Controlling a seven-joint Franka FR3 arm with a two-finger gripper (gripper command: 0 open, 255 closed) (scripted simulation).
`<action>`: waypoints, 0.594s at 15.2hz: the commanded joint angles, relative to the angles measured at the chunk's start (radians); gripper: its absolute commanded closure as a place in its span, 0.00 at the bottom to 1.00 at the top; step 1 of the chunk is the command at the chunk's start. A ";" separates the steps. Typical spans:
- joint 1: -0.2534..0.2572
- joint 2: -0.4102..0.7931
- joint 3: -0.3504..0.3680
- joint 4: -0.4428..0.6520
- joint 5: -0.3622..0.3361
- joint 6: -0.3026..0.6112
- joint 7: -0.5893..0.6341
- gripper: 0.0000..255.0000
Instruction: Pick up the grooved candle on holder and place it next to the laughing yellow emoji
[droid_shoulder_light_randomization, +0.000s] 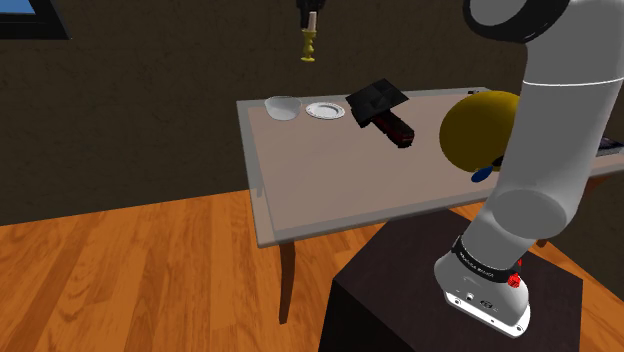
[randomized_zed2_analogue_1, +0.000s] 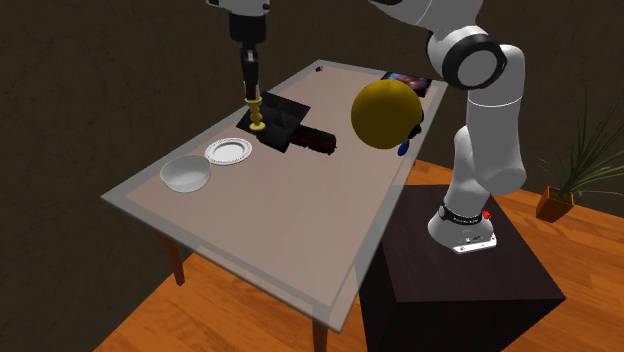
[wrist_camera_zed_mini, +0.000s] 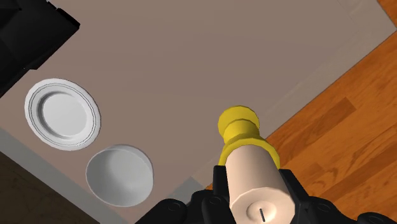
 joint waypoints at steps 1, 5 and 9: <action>-0.008 -0.076 -0.006 -0.105 -0.002 0.028 -0.017 1.00; -0.030 -0.251 -0.025 -0.337 -0.007 0.082 -0.065 1.00; -0.054 -0.397 -0.048 -0.509 -0.017 0.106 -0.114 1.00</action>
